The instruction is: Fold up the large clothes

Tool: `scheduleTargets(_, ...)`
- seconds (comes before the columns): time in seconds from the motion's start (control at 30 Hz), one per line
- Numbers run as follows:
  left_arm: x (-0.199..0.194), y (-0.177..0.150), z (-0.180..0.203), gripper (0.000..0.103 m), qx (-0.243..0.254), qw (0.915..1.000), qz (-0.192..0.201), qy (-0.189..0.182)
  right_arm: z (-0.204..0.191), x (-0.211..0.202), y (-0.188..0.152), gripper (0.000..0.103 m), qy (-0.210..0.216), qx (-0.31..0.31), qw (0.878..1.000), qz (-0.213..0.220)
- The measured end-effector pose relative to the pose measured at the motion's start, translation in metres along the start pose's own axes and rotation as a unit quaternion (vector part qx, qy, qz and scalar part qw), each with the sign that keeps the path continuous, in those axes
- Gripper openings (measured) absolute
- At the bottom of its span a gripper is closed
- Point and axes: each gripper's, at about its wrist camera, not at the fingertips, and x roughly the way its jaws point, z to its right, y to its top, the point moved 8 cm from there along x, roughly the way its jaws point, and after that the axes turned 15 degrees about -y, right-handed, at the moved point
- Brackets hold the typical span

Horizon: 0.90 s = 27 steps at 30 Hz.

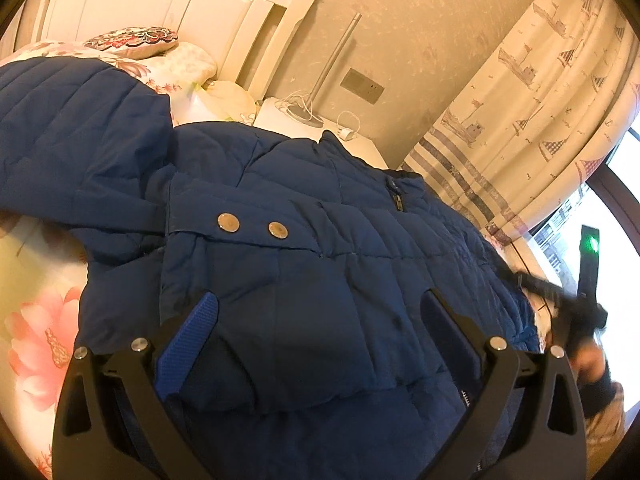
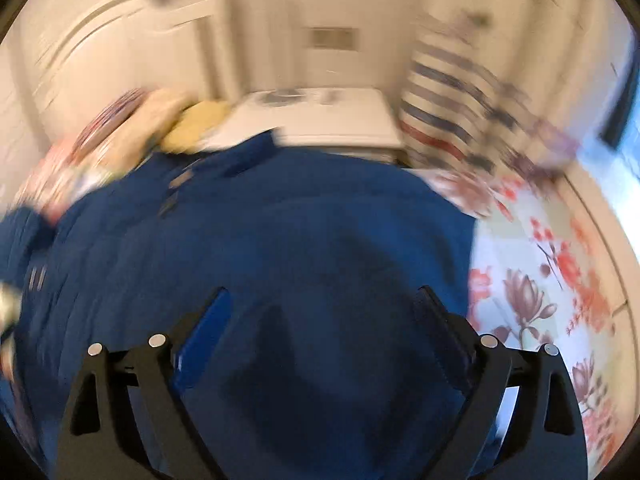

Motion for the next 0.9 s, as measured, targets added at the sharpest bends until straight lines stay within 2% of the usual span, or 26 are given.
scheduleTargets(0.07, -0.005, 0.001, -0.001, 0.100, -0.010, 0.9998, 0.012, -0.014, -0.015, 0.017, -0.028, 0.092, -0.025, -0.056, 0.997, -0.037)
scheduleTargets(0.13, -0.017, 0.003, -0.003, 0.100, -0.025, 0.9988, 0.033, -0.027, -0.009, 0.024, -0.028, 0.092, -0.023, -0.023, 0.998, -0.052)
scheduleTargets(0.17, -0.028, 0.008, -0.006, 0.100, -0.030, 0.9982, 0.046, -0.025, -0.003, 0.020, -0.026, 0.092, -0.045, -0.009, 0.997, -0.063)
scheduleTargets(0.2, -0.046, 0.016, -0.009, 0.100, -0.036, 0.9966, 0.070, -0.023, 0.001, 0.006, -0.021, 0.092, -0.066, 0.001, 0.997, -0.045)
scheduleTargets(0.23, -0.063, 0.023, -0.014, 0.100, -0.045, 0.9941, 0.097, -0.018, -0.002, -0.010, -0.016, 0.092, -0.060, 0.001, 0.998, -0.013)
scheduleTargets(0.3, -0.113, 0.040, -0.039, 0.100, -0.084, 0.9812, 0.173, 0.011, -0.015, -0.032, -0.016, 0.092, -0.037, -0.020, 0.999, 0.029)
scheduleTargets(0.33, -0.147, 0.048, -0.066, 0.100, -0.127, 0.9668, 0.219, 0.033, -0.019, -0.035, -0.019, 0.093, -0.038, -0.030, 0.998, 0.031)
scheduleTargets(0.37, -0.166, 0.051, -0.083, 0.100, -0.152, 0.9576, 0.242, 0.039, -0.022, -0.032, -0.025, 0.093, -0.041, -0.041, 0.998, 0.026)
scheduleTargets(0.4, -0.194, 0.054, -0.113, 0.100, -0.192, 0.9417, 0.272, 0.051, -0.022, -0.028, -0.030, 0.093, -0.045, -0.043, 0.998, 0.023)
scheduleTargets(0.47, -0.233, 0.057, -0.156, 0.099, -0.235, 0.9198, 0.302, 0.087, -0.009, -0.012, -0.040, 0.093, -0.063, -0.020, 0.998, 0.018)
scheduleTargets(0.5, -0.253, 0.059, -0.179, 0.099, -0.252, 0.9081, 0.319, 0.101, -0.001, -0.002, -0.046, 0.093, -0.048, 0.006, 0.999, 0.008)
scheduleTargets(0.57, -0.277, 0.063, -0.215, 0.098, -0.278, 0.8936, 0.331, 0.121, 0.005, 0.004, -0.049, 0.093, -0.018, 0.044, 0.999, -0.009)
scheduleTargets(0.6, -0.287, 0.068, -0.236, 0.097, -0.289, 0.8896, 0.331, 0.126, 0.004, 0.001, -0.050, 0.093, -0.012, 0.053, 0.998, -0.010)
scheduleTargets(0.67, -0.294, 0.078, -0.259, 0.092, -0.288, 0.8887, 0.330, 0.135, 0.003, 0.003, -0.051, 0.094, -0.005, 0.061, 0.998, -0.014)
scheduleTargets(0.7, -0.296, 0.084, -0.265, 0.088, -0.287, 0.8890, 0.329, 0.138, 0.004, 0.004, -0.051, 0.094, -0.006, 0.059, 0.998, -0.014)
scheduleTargets(0.73, -0.295, 0.090, -0.274, 0.080, -0.287, 0.8896, 0.326, 0.143, 0.002, 0.002, -0.052, 0.094, -0.007, 0.058, 0.998, -0.013)
scheduleTargets(0.8, -0.294, 0.093, -0.287, 0.037, -0.301, 0.8853, 0.320, 0.152, -0.001, -0.001, -0.052, 0.094, -0.010, 0.056, 0.998, -0.012)
scheduleTargets(0.83, -0.291, 0.091, -0.291, 0.009, -0.314, 0.8794, 0.320, 0.160, -0.001, 0.000, -0.052, 0.094, -0.008, 0.058, 0.998, -0.012)
scheduleTargets(0.87, -0.292, 0.094, -0.280, 0.006, -0.296, 0.8783, 0.336, 0.167, -0.002, -0.002, -0.052, 0.094, -0.005, 0.060, 0.998, -0.011)
scheduleTargets(0.9, -0.294, 0.103, -0.267, 0.005, -0.264, 0.8818, 0.345, 0.182, -0.001, -0.003, -0.052, 0.094, 0.001, 0.066, 0.998, -0.009)
